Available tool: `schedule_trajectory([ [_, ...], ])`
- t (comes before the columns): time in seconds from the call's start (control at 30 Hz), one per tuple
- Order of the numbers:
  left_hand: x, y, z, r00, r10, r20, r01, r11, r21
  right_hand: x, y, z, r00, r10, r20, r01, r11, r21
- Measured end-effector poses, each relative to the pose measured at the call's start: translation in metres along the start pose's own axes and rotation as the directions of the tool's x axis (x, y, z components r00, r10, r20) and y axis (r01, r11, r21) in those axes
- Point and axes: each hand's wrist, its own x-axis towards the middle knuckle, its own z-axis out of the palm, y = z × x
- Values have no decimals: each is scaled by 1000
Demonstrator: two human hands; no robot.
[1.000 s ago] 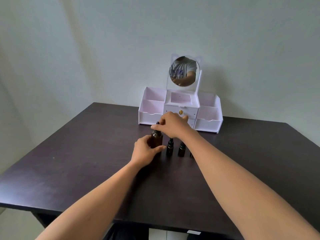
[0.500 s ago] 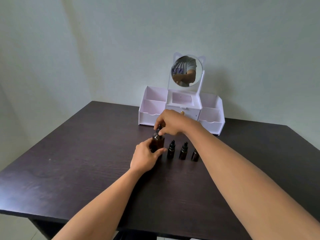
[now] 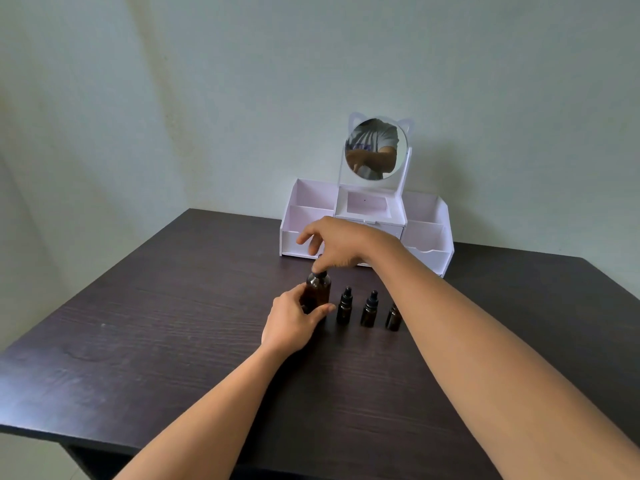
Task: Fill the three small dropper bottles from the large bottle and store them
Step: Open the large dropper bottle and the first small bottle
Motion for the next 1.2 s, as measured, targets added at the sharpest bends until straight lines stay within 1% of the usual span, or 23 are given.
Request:
schedule_trajectory([
  [0.1,-1,0,0,1000,6,-7,-6,1000,-10,5,1,5,992,99,-82,-115,968,-224],
  [0.17,-2,-1,0,1000,12,-12,-12,1000,-9,4,0,8,989,104,-108,-130,954,-271],
  [0.27,-2,0,0,1000,4,-9,-4,1000,-9,1,-1,8,992,57,-114,-84,967,-242],
  [0.4,0,0,0,1000,0,2,0,1000,-7,2,3,0,995,81,-56,-87,988,-129],
  [0.53,-1,0,0,1000,-1,2,1,1000,-8,0,1,-4,991,86,-98,-106,969,-225],
  [0.6,-1,2,0,1000,-8,8,8,1000,-6,2,0,1,989,96,-114,-119,970,-211],
  [0.67,-1,2,0,1000,-16,10,16,1000,-8,5,2,5,990,82,-114,-105,972,-211],
  [0.77,-1,2,-1,1000,-14,9,14,1000,-4,4,2,2,995,60,-85,-73,984,-162],
  [0.83,-2,2,-1,1000,-8,1,8,1000,-5,2,2,-1,995,43,-93,-57,987,-148],
  [1.03,-1,1,-1,1000,-10,6,10,1000,-5,6,6,3,991,68,-114,-89,977,-193],
  [1.2,-3,4,-1,1000,-1,-1,1,1000,-15,-3,10,-1,993,53,-107,-64,993,-101],
])
